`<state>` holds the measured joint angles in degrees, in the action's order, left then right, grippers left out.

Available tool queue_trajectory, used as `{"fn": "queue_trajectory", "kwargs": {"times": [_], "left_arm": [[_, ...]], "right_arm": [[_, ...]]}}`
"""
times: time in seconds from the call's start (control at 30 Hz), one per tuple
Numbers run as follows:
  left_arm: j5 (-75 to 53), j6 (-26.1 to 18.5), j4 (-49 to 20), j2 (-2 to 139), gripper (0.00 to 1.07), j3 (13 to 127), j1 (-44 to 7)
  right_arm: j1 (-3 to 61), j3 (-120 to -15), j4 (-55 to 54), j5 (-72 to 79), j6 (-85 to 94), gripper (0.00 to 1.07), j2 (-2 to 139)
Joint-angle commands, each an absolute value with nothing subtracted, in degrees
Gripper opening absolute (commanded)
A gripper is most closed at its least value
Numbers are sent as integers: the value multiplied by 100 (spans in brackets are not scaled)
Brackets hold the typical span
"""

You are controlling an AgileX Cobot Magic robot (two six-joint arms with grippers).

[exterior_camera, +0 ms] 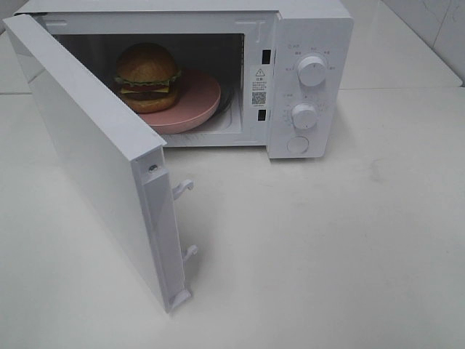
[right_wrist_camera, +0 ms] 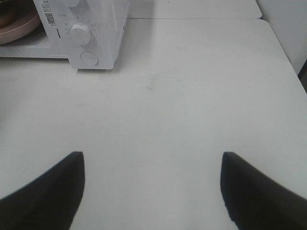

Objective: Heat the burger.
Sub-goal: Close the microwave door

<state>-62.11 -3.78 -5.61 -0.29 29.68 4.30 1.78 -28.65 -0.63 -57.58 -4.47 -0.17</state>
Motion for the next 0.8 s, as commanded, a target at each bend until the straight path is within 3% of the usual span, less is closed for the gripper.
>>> {"fn": "queue_trajectory", "kwargs": {"times": [0.03, 0.8], "left_arm": [[-6142, -367, -567, -63, 98, 2968, 435], [-6119, -258, -882, -57, 98, 2974, 435]], "right_arm": [[149, -2853, -80, -5707, -401, 76, -195], [149, -2853, -80, -5707, -401, 76, -195]]}}
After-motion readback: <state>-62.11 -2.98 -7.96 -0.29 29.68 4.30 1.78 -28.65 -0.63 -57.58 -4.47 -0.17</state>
